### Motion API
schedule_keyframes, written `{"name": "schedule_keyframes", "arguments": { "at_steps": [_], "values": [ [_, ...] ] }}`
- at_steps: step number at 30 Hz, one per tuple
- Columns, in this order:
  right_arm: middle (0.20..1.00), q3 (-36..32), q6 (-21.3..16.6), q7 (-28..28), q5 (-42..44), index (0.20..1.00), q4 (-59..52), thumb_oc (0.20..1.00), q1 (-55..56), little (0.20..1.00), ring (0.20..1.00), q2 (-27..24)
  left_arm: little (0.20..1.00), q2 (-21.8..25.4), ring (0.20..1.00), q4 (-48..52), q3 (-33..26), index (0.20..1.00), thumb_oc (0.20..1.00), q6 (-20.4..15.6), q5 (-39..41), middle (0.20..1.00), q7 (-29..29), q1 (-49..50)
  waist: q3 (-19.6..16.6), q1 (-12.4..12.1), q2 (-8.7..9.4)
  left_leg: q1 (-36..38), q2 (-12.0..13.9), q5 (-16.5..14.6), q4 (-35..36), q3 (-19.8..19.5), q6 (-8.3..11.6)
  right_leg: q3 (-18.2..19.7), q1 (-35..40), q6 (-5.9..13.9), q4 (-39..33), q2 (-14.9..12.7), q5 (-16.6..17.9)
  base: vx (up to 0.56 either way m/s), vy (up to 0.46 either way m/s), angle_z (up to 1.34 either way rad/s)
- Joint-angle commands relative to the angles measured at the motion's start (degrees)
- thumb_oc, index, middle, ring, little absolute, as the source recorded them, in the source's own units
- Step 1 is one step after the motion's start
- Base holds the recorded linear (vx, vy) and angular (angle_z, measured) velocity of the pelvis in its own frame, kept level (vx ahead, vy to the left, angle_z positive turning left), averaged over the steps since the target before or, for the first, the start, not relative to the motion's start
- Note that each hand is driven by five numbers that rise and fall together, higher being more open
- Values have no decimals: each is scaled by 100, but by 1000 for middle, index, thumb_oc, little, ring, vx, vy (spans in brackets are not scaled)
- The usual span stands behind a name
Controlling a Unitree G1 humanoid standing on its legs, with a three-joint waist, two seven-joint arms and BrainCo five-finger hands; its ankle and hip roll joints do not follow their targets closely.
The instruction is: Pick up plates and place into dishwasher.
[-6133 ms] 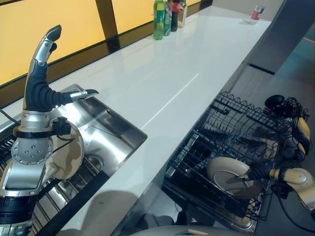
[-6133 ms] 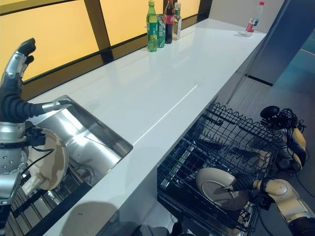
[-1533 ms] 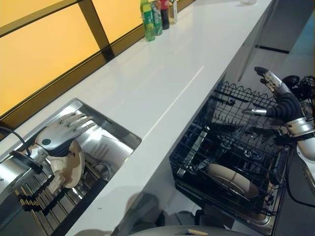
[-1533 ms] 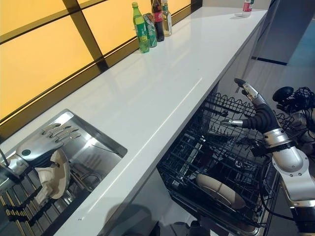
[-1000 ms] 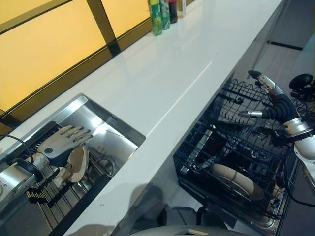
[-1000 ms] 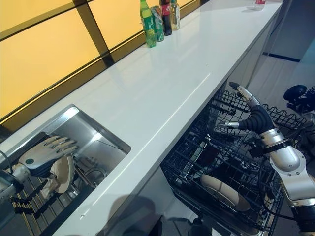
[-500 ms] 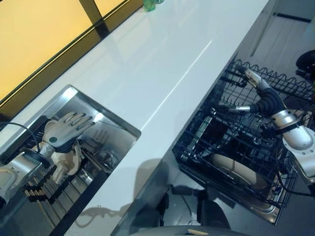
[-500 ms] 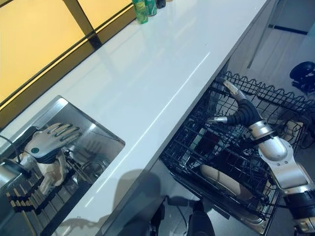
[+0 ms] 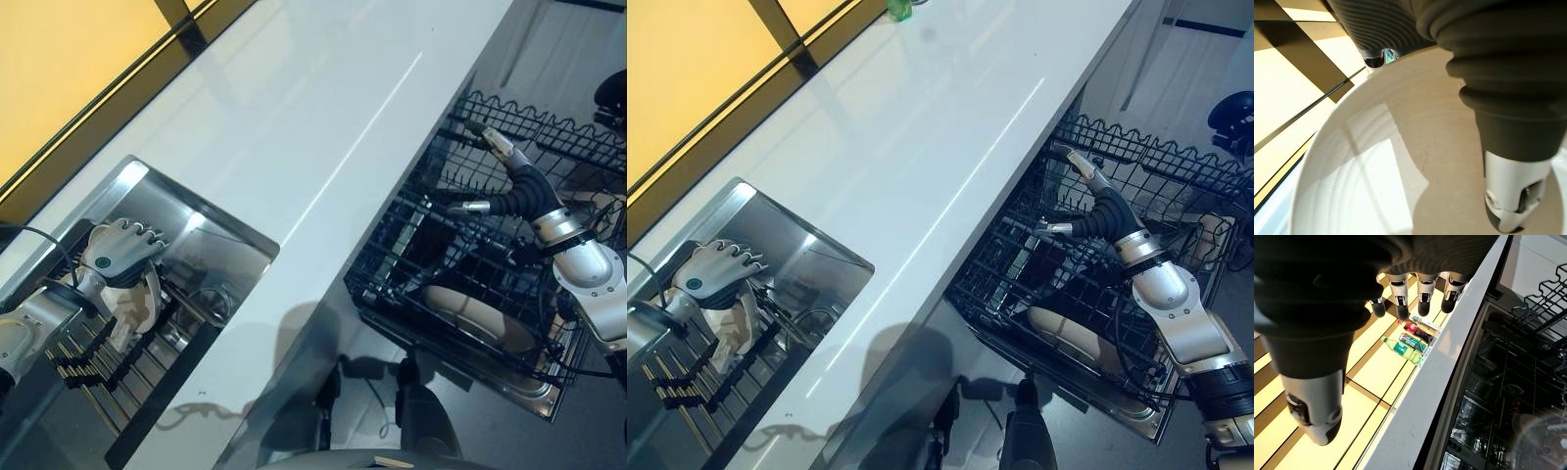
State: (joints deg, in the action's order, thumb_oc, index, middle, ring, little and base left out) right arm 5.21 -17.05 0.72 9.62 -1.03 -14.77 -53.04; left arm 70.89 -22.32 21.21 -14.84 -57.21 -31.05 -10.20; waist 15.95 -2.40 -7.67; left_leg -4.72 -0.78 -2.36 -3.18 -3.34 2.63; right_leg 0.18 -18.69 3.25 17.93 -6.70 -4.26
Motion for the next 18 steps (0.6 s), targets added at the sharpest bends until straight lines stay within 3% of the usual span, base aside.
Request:
{"name": "schedule_keyframes", "arguments": {
  "at_steps": [1,11,18],
  "values": [
    [1000,-2,-166,-86,-73,1000,-187,1000,-676,1000,1000,-109,200,-87,200,-424,-110,200,200,381,273,200,201,-415,150,125,394,-452,-263,-200,-417,-36,-217,-101,785,549,-842,-584,263,-3,5,4],
    [1000,-27,-76,-82,-146,1000,-226,1000,-679,1000,1000,-32,200,-122,200,-366,-386,200,200,396,353,200,21,-226,98,3,393,-442,-229,-174,-379,-132,-187,-235,824,515,-822,-586,202,-7,-5,4],
    [1000,-119,-74,-96,-115,1000,-303,1000,-524,1000,1000,31,200,-174,200,-425,-796,200,200,786,422,200,-542,16,-34,-73,425,-351,-200,-159,-279,-176,-178,-317,924,497,-879,-558,155,-1,-16,3]
  ]
}}
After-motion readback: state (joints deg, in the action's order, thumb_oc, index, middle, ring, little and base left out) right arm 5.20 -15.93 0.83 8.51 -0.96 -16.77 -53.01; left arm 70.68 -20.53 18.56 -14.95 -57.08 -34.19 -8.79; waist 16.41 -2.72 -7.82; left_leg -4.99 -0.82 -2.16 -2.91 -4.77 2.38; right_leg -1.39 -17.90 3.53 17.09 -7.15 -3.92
